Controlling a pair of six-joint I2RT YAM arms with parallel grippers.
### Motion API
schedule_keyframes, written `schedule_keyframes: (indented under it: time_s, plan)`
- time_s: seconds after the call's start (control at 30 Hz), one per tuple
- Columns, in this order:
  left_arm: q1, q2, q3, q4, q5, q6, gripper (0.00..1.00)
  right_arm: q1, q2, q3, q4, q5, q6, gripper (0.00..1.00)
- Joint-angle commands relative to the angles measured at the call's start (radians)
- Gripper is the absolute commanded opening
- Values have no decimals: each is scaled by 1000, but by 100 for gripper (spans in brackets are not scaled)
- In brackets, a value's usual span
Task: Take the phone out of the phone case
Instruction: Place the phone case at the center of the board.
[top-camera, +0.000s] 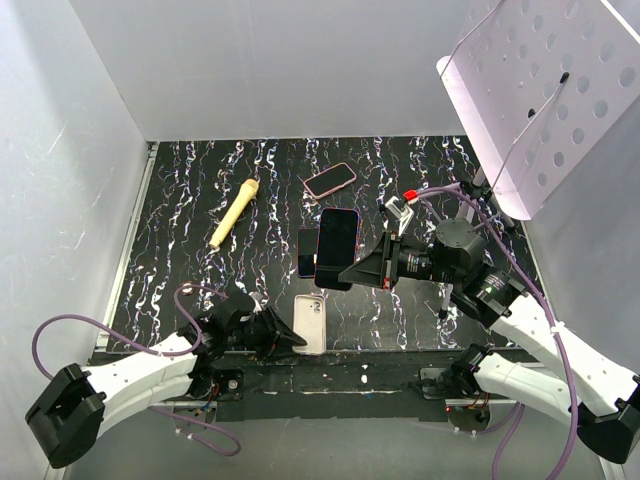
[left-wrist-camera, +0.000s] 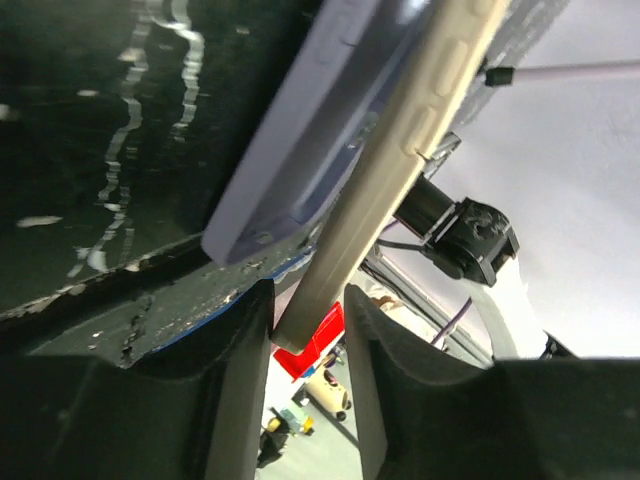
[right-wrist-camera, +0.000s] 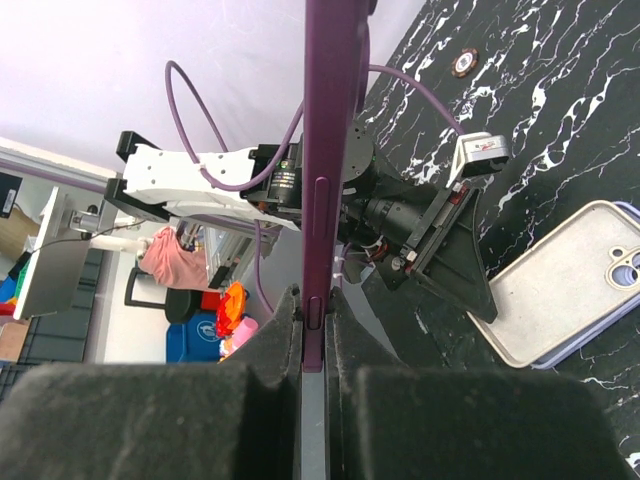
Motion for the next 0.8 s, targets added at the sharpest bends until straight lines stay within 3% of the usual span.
schedule_keyframes:
  time_s: [0.0,0.2,0.43,0.53,0.57,0.77]
  plan:
    - [-7,37,-3,-28,8,-19,36,-3,-32,-2,109,-10,7,1]
    - [-11,32,6,-25,19,-1,53,-3,-35,-11,109,-6,6,1]
    - [-13,38,46,-25,37,59,84,-5,-11,-25,125,-10,13,1]
    - [-13,44,74,-24,57,102,90,-3,14,-30,127,-7,16,1]
    - [-13,38,88,-36,65,124,97,-6,23,-31,124,-1,19,1]
    - [-11,-121,212,-238,-1,303,98,-22,164,7,60,76,18,1]
